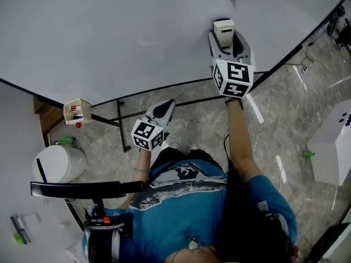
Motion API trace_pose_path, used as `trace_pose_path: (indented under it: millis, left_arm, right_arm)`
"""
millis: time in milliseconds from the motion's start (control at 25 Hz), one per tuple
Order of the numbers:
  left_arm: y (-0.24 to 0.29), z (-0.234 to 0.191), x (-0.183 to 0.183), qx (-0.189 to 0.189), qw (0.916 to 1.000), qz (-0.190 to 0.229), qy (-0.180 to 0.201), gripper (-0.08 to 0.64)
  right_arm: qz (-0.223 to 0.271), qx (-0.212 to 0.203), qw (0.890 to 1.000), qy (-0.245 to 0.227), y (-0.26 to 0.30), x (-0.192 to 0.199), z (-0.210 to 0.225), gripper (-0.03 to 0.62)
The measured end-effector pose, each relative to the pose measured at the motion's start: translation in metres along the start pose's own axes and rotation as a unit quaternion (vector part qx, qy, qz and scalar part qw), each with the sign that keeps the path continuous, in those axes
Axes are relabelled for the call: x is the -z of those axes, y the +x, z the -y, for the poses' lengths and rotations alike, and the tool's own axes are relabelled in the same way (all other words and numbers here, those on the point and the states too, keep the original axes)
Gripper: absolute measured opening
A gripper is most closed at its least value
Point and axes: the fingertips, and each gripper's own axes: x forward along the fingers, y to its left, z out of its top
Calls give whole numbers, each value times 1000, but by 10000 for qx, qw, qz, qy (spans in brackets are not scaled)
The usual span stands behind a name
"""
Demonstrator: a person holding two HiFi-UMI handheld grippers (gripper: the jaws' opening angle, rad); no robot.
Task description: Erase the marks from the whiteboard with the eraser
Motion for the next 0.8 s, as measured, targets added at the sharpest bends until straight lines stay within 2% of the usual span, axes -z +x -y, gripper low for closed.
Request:
trace_pose_path:
  millis: [240, 360, 480, 600, 800]
  left_arm:
    - [7, 5, -2, 90, 10000, 6, 4, 2]
    - [8, 5, -3, 98, 10000, 18, 4, 2]
    - [9, 6, -1, 107, 9999, 7, 1, 2]
    - [9, 6, -1, 113, 9999, 3, 1, 2]
    - [8, 5, 0, 95, 10000, -14, 3, 2]
  right_arm:
    - [75, 831, 9961, 294, -8, -22, 109, 262]
    - [-12, 951, 9948, 367, -8, -26, 136, 262]
    - [-41, 814, 9946, 650, -7, -25, 139, 262]
    - [-45, 706, 9952, 683, -6, -22, 126, 262]
    - [-33, 259, 9986, 459, 1, -18, 62, 262]
